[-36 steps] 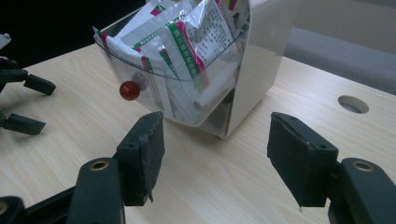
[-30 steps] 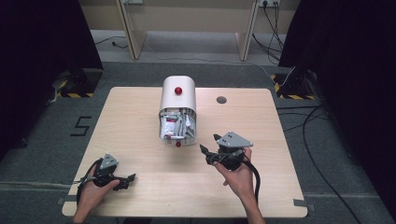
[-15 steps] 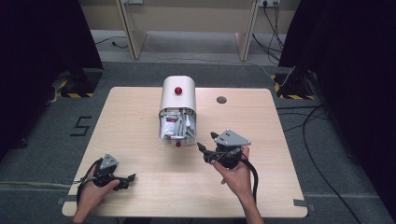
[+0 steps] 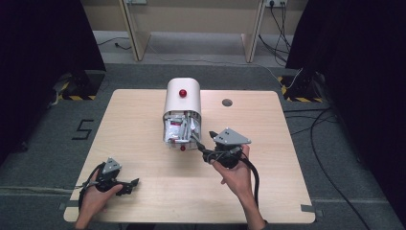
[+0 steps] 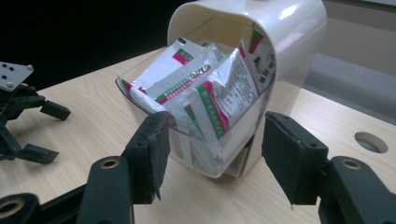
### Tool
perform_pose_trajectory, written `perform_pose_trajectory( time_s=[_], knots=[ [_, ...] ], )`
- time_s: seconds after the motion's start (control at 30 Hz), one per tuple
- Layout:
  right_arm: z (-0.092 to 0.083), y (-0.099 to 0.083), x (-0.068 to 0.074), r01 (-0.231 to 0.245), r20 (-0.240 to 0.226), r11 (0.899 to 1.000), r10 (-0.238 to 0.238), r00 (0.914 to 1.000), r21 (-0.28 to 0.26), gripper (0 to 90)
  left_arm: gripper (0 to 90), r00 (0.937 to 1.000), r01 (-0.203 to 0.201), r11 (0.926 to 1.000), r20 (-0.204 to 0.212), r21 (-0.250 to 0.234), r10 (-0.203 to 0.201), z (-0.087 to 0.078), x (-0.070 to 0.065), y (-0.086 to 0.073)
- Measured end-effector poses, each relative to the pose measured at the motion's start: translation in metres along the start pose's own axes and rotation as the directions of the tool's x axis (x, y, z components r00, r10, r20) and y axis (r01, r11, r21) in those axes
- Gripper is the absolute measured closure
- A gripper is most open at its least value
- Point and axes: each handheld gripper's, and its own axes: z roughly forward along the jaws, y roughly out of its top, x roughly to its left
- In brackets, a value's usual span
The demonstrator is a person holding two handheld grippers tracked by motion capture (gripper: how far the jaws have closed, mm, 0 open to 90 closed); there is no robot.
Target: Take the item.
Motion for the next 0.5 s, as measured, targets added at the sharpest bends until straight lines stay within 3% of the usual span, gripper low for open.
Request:
perform_pose_trajectory(
  time_s=[0.5],
  knots=[
    [0.021, 0.017, 0.010, 0.044, -0.013, 0.999, -0.043, 0.9990, 0.016, 45.8, 0.0, 1.0000, -0.003, 1.0000, 0.000, 0.002, 0.003, 0.000, 0.000, 0.000]
  ],
)
